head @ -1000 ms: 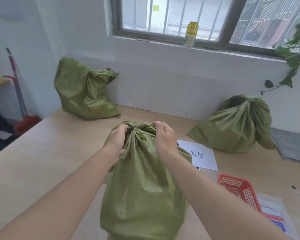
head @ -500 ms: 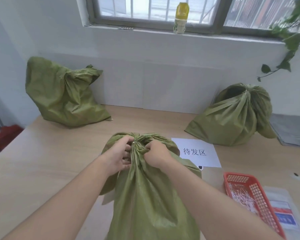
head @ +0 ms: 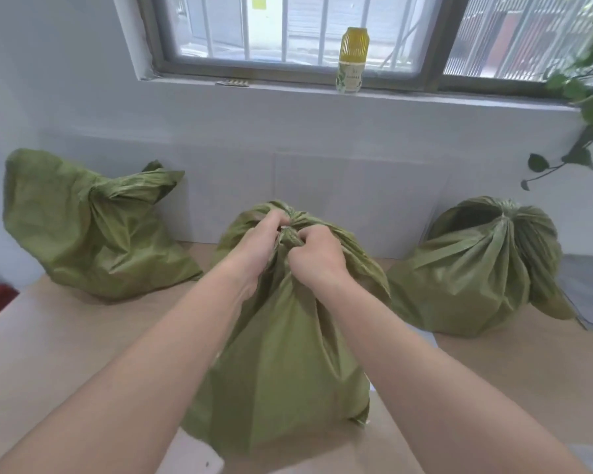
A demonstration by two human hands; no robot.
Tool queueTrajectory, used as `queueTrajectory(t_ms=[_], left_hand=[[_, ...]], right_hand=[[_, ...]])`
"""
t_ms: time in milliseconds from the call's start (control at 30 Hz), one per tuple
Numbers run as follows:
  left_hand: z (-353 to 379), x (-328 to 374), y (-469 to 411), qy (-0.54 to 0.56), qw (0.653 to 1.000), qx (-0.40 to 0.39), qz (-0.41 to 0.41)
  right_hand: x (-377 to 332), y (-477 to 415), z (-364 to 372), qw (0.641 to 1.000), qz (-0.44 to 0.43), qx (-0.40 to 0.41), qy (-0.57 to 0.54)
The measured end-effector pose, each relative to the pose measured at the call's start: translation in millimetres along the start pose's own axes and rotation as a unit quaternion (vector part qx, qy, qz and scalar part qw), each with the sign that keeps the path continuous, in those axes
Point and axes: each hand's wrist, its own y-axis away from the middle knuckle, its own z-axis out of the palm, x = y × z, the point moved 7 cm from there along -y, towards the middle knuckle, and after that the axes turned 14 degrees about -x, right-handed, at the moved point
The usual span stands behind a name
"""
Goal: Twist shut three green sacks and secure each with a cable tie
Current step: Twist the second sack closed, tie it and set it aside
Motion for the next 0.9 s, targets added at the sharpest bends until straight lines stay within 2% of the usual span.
queueTrajectory(t_ms=[133, 267, 367, 467, 633, 733, 900], left_hand=[[13.3, 54.1, -72.6, 0.015, 0.999, -0.021, 0.045], [35.6, 86.1, -151.7, 0.014, 0.994, -0.050, 0.095], [48.0, 73.9, -205.0, 0.015, 0.992, -0.058, 0.113], [52.1, 33.5, -238.8, -0.008, 0.992, -0.078, 0.099], [33.6, -21.4, -249.0, -0.015, 0.995, -0.063, 0.074], [19.5, -27.5, -237.0, 0.010, 0.996, -0.050, 0.071], [11.8, -8.2, -202.5, 0.011, 0.997, -0.042, 0.056]], right_hand=[[-9.3, -64.0, -60.7, 0.996, -0.034, 0.079, -0.031], [1.6, -131.3, -119.2, 0.987, -0.045, 0.154, -0.002], [40.8, -172.7, -145.0, 0.978, -0.013, 0.208, 0.007], [99.2, -200.0, -142.0, 0.974, 0.048, 0.222, -0.020], [143.0, -204.7, -116.4, 0.970, 0.083, 0.216, -0.076], [136.3, -195.6, -104.5, 0.969, 0.091, 0.205, -0.107], [99.3, -157.9, -108.6, 0.953, 0.096, 0.237, -0.161]])
